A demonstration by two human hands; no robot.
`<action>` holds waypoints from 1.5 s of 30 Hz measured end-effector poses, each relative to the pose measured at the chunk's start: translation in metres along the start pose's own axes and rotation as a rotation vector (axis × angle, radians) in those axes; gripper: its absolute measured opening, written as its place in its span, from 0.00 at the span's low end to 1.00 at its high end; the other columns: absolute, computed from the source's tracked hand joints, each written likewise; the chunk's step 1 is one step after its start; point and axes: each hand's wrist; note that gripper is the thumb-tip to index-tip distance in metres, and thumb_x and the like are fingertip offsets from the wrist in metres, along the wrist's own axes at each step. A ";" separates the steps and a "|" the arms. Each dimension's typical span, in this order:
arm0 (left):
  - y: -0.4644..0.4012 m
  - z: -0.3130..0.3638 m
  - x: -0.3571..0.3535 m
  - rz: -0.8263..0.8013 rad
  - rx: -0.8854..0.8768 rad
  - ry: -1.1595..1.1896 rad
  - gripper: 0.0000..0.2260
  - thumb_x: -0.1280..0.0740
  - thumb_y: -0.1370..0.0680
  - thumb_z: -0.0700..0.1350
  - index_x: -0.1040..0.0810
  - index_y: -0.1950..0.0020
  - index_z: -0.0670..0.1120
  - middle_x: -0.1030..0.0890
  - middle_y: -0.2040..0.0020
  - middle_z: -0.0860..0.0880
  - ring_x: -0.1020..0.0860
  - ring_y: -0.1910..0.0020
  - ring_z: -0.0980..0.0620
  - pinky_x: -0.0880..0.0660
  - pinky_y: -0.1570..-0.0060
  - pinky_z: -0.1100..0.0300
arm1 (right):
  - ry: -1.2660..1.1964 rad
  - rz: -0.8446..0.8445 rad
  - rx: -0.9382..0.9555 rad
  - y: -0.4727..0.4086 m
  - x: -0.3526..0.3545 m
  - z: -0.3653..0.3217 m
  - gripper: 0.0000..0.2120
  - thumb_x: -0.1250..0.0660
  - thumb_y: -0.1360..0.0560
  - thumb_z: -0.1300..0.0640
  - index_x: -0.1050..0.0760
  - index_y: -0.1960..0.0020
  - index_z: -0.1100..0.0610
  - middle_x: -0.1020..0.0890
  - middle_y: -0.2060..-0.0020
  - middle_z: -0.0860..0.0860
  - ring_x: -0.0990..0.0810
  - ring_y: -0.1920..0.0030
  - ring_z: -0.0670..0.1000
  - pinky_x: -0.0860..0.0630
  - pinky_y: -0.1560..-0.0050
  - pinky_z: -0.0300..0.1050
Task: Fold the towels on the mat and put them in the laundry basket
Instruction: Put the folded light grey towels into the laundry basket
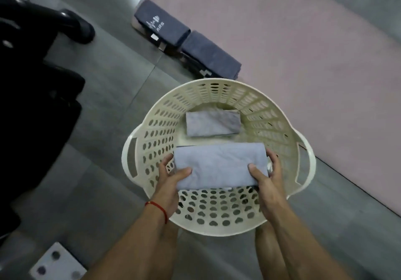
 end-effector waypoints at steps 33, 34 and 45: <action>-0.215 -0.112 0.007 0.277 -0.601 -1.013 0.30 0.23 0.30 0.46 0.32 0.31 0.47 0.29 0.35 0.42 0.27 0.38 0.42 0.27 0.40 0.46 | 0.925 0.123 0.256 -0.191 -0.026 0.124 0.32 0.30 0.23 0.51 0.42 0.24 0.42 0.31 0.29 0.52 0.31 0.29 0.54 0.30 0.29 0.56; -0.209 -0.108 0.004 0.290 -0.776 -1.224 0.25 0.24 0.29 0.44 0.29 0.36 0.46 0.28 0.39 0.41 0.27 0.42 0.41 0.27 0.44 0.44 | 1.078 0.150 0.313 -0.184 -0.032 0.121 0.30 0.29 0.23 0.51 0.39 0.26 0.44 0.32 0.31 0.54 0.31 0.32 0.55 0.28 0.32 0.54; -0.179 -0.094 -0.009 -0.178 -0.591 -1.751 0.30 0.34 0.28 0.38 0.32 0.26 0.53 0.32 0.33 0.47 0.34 0.33 0.44 0.31 0.42 0.48 | 1.425 -0.166 0.215 -0.149 -0.052 0.115 0.20 0.37 0.19 0.52 0.33 0.29 0.49 0.29 0.37 0.53 0.28 0.38 0.55 0.24 0.39 0.55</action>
Point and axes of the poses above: each hand's wrist, its own y-axis away from the middle knuckle, its own x-axis out of the back of the hand, z = x × y
